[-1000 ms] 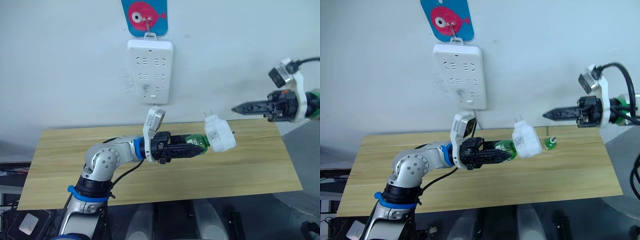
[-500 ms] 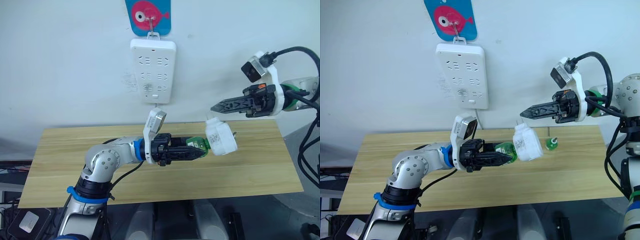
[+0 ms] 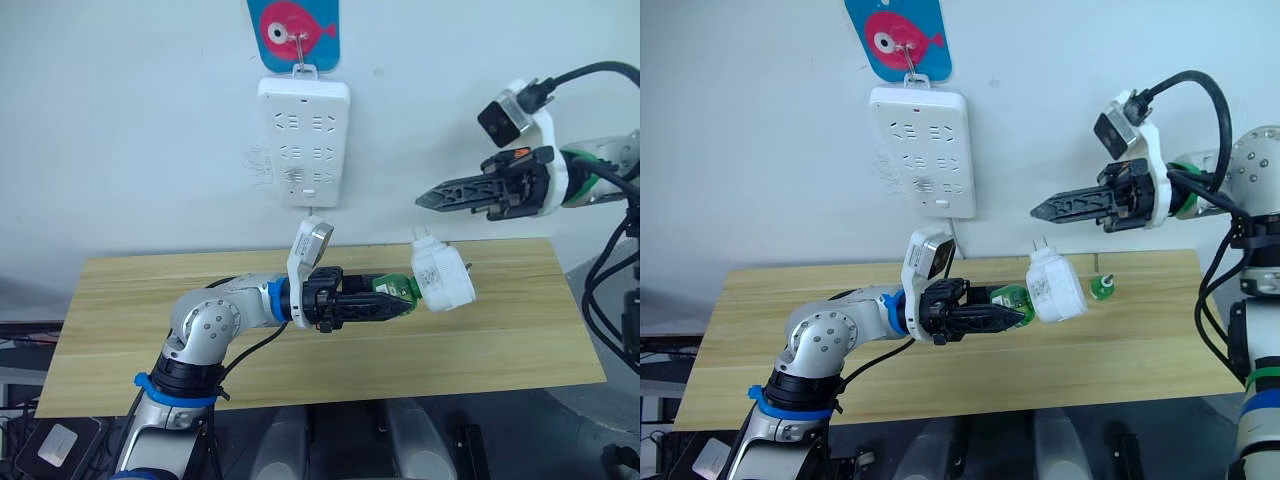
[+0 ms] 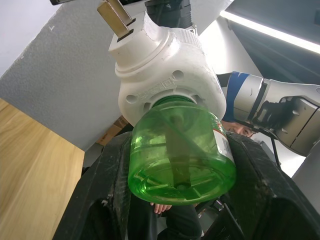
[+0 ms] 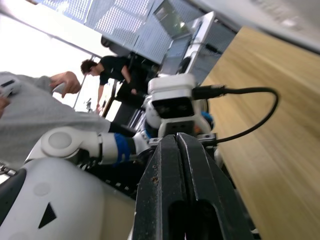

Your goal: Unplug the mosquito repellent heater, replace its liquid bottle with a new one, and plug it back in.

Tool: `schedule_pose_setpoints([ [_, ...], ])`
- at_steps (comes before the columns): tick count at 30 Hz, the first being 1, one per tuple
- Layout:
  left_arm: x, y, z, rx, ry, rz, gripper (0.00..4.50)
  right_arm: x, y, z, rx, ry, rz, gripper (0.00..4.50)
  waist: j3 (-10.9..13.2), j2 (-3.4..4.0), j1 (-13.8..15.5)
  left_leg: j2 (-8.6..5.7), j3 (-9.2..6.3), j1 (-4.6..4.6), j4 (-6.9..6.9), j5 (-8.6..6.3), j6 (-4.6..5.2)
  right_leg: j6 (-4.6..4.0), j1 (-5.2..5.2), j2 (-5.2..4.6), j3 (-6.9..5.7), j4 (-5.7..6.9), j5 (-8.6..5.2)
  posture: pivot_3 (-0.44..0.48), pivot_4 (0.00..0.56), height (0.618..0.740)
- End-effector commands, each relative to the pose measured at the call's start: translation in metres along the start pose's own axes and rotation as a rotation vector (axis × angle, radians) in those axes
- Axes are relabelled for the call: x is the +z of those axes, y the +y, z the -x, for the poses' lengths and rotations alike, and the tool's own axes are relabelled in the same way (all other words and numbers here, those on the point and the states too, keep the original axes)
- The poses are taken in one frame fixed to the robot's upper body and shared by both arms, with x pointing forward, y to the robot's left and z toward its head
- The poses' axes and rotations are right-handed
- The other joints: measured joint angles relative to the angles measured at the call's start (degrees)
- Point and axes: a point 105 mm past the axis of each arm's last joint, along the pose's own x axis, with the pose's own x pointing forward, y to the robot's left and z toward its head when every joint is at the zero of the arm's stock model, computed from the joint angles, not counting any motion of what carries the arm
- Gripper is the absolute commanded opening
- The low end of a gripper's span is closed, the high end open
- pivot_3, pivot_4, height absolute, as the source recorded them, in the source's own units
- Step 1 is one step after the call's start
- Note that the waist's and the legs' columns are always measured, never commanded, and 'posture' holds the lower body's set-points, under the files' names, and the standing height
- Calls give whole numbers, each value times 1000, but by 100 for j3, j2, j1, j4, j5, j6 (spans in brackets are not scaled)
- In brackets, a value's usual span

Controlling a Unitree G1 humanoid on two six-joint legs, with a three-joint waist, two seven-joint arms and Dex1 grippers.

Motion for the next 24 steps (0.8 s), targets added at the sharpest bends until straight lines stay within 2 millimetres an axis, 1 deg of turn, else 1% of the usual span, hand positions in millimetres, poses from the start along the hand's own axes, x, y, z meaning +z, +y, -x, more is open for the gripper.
schedule_pose_setpoints([
  [1, 2, -12, -6, -65, 5, -24, 2240, -11, -10, -2, -51, 35, 69, 26, 0, -1, 7, 0, -3, 0, 0, 0, 0, 0, 1, 0, -2, -1, 0, -104, 295, 740],
  [4, 2, -13, -7, -71, 6, -24, 2240, -14, -22, 2, -98, 22, 59, 26, 0, 0, 8, -4, -2, 0, 2, 0, 0, 0, 1, -4, 2, 1, 0, -100, 294, 740],
  [7, 2, -14, -6, -72, 5, -23, 2240, -19, -25, 6, -112, 32, 60, 26, 0, 0, 1, -3, -5, 1, 2, 0, 0, 0, -2, -4, 4, 3, 0, -99, 294, 740],
  [14, 1, -14, -5, -70, 5, -22, 2240, -2, -23, 15, -133, -36, 58, 26, 0, 0, 0, -2, -13, 1, 1, 0, -1, 0, -1, -3, 3, 2, 0, -98, 292, 740],
  [16, 1, -15, -5, -70, 3, -24, 2240, -4, -27, 20, -166, -41, 53, 26, 0, 0, 1, -2, -13, 1, 0, 0, -1, 0, -1, -3, 2, 1, 0, -98, 292, 740],
  [18, 1, -15, -5, -70, 1, -26, 2240, -12, -36, 23, -215, -29, 51, 26, 0, 0, 1, -2, -12, 0, 0, 0, -1, 0, 0, -3, -2, -2, 0, -98, 292, 740],
  [21, 3, -15, -5, -71, -4, -30, 2240, -38, -53, 23, -294, -15, 20, 26, -4, -5, 38, -2, -13, -1, 0, 0, -1, 0, 3, -3, -6, -4, 0, -95, 282, 740],
  [24, 5, -15, -4, -67, -9, -33, 2240, -60, -59, 20, -320, -19, -12, 26, -5, -6, 54, -2, -15, -3, 2, 1, -1, 0, 0, -4, -3, -1, 0, -91, 283, 740],
])
